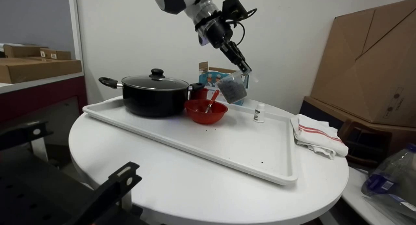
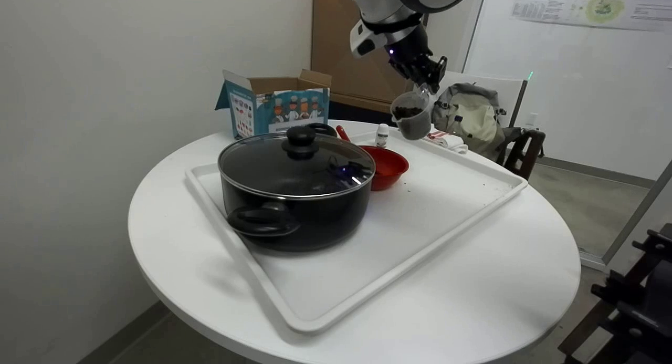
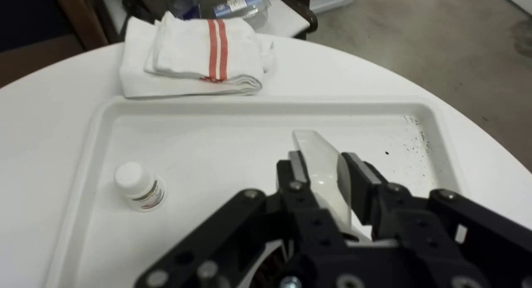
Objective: Pour some of the contents of the colourless jar into the orange bowl
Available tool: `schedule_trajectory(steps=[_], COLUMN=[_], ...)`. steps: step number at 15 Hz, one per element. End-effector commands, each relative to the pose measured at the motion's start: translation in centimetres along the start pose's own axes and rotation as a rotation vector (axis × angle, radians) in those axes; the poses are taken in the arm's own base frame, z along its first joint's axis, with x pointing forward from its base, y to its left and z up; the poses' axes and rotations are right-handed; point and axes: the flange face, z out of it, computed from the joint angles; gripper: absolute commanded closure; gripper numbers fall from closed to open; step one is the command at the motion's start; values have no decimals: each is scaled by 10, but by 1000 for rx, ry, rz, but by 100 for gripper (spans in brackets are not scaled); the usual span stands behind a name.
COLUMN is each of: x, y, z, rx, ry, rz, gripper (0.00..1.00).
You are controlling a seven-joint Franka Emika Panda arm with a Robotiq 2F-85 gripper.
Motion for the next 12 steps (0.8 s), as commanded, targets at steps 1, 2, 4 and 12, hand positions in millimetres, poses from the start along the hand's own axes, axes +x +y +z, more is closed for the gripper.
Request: schedule_trajectory(steps=[1, 2, 4, 12], x=[-20, -24, -33, -90], y=[7, 7, 8, 14], z=[8, 12, 23, 68], rx=[55, 69, 92, 145], ry=[146, 178, 218, 271], rz=[24, 29, 35, 123], gripper=[88, 88, 88, 87])
